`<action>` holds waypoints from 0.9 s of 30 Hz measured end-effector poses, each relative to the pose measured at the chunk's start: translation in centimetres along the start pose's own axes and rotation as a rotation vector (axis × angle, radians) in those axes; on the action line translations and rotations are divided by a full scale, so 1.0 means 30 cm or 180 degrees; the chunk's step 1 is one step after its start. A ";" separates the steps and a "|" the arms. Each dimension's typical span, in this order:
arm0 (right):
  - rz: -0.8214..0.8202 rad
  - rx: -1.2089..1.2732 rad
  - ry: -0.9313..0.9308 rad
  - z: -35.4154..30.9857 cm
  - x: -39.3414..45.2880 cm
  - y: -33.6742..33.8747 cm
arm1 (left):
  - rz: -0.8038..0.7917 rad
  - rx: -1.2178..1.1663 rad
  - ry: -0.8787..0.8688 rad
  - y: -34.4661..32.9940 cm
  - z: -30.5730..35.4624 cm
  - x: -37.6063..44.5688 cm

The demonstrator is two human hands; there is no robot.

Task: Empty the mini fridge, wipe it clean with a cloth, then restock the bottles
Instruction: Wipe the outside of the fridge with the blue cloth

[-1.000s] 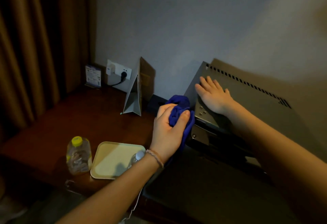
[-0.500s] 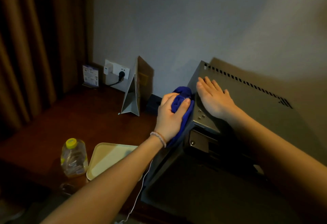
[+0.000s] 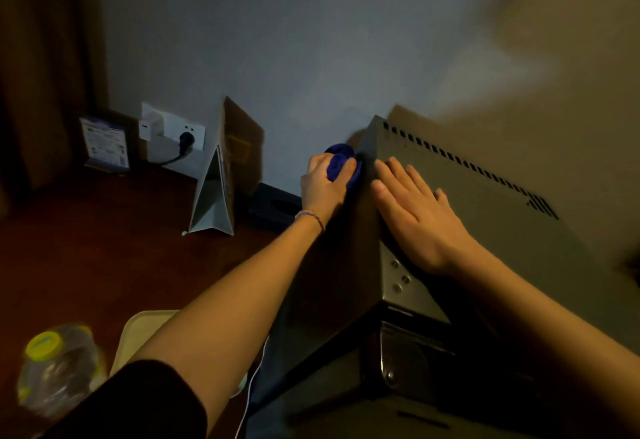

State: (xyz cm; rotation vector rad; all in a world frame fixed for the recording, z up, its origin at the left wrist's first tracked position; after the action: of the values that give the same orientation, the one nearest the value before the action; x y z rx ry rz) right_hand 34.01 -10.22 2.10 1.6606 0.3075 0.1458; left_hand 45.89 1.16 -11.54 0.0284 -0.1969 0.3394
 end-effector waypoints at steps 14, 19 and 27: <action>0.0056 -0.0266 -0.0066 -0.005 0.010 0.003 | -0.0088 -0.0038 0.0687 0.063 -0.260 -0.199; 0.0070 -0.0249 -0.0052 -0.011 0.007 0.005 | -0.0115 0.0014 0.0411 0.133 -0.247 -0.408; 0.0044 -0.0151 -0.0114 -0.011 -0.008 0.001 | 0.0244 -0.0298 -0.0055 0.214 -0.077 -0.664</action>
State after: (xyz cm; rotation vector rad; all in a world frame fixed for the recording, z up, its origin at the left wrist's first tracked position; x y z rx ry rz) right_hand 33.70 -9.98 2.20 1.6169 0.2637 0.1327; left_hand 25.76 0.80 -17.76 -0.0687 -0.2313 0.4061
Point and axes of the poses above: each hand's wrist, its own x-axis towards the middle knuckle, its own y-axis out of the back of the hand, z = x × y, the point moved 4 cm from there along x, towards the middle knuckle, and after that the axes turned 2 degrees about -y, right-handed, at the moved point
